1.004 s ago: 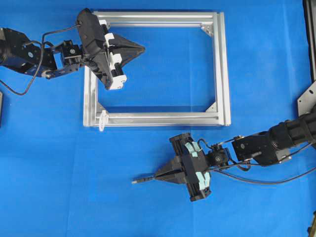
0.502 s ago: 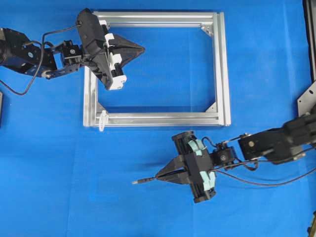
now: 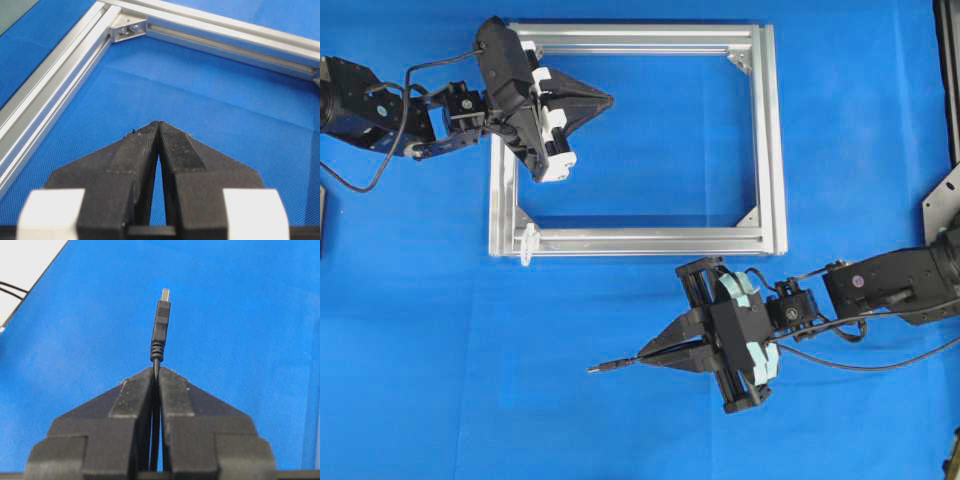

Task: Insert the wire through the string loop located on the left side.
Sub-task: 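Lift the cable plug with the right gripper and move it toward the frame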

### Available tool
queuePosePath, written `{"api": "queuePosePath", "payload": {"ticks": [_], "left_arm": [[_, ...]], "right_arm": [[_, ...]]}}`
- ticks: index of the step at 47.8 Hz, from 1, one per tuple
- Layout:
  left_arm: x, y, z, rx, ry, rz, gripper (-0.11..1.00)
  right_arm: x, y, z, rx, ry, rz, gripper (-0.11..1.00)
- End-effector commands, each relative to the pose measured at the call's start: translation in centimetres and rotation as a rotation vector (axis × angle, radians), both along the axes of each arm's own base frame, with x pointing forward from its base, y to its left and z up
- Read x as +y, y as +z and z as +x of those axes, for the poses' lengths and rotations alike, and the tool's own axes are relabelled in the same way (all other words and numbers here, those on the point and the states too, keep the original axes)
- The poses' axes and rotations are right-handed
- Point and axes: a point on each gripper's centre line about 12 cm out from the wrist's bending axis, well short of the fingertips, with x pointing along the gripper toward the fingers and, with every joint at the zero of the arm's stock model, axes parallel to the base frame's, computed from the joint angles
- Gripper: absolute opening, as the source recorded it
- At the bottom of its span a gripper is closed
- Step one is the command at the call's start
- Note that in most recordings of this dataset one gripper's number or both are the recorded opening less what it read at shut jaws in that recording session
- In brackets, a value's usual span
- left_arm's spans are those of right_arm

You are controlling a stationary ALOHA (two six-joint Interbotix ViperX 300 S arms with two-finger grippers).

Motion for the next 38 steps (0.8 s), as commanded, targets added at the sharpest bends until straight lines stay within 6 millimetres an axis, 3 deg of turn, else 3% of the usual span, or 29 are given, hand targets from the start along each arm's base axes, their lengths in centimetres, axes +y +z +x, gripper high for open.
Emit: {"api": "queuePosePath", "payload": {"ticks": [1, 38], "left_arm": [[0.08, 1.39, 0.12, -0.040, 0.001, 0.011, 0.00], [0.08, 1.44, 0.16, -0.042, 0.000, 0.011, 0.00]], "right_arm": [[0.21, 1.30, 0.06, -0.036, 0.006, 0.009, 0.00], [-0.30, 1.38, 0.23, -0.040, -0.007, 0.007, 0.00]]}}
